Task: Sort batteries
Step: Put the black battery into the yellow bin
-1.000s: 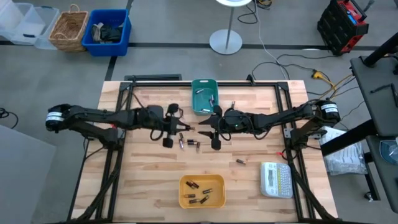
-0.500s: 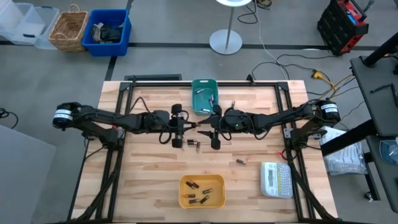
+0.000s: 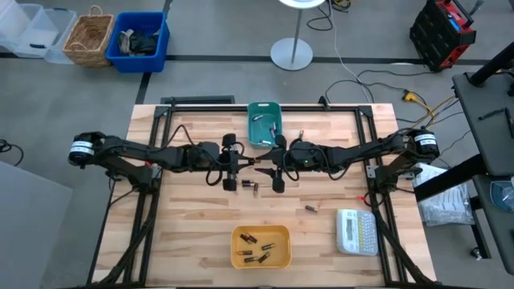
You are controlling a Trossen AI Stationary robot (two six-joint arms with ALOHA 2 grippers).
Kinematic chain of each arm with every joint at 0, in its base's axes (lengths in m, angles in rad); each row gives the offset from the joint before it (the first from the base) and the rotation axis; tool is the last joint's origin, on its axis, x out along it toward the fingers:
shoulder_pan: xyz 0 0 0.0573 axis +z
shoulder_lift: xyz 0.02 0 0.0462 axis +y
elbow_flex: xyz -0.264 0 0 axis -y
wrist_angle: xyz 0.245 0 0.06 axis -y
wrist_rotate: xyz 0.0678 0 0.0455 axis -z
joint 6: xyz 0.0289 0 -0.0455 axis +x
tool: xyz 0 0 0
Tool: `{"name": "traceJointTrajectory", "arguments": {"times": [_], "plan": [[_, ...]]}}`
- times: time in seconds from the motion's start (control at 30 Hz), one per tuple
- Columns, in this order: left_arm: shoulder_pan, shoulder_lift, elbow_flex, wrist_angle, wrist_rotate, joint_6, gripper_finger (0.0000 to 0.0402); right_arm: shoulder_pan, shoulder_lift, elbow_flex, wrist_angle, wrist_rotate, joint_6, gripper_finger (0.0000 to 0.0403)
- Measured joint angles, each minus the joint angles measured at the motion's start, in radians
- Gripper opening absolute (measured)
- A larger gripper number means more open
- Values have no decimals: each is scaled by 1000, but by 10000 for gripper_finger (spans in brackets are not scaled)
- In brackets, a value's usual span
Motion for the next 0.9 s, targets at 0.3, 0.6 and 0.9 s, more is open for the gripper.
{"name": "traceJointTrajectory", "arguments": {"times": [0.3,0.6,0.9], "plan": [[-17,5,0,-1,0,0,22,0,0,0,-5,26,0,124],[-18,5,0,-2,-2,-3,22,1,0,0,-23,59,-16,52],[-18,5,0,-9,1,-11,86,0,0,0,-26,58,-23,39]]}}
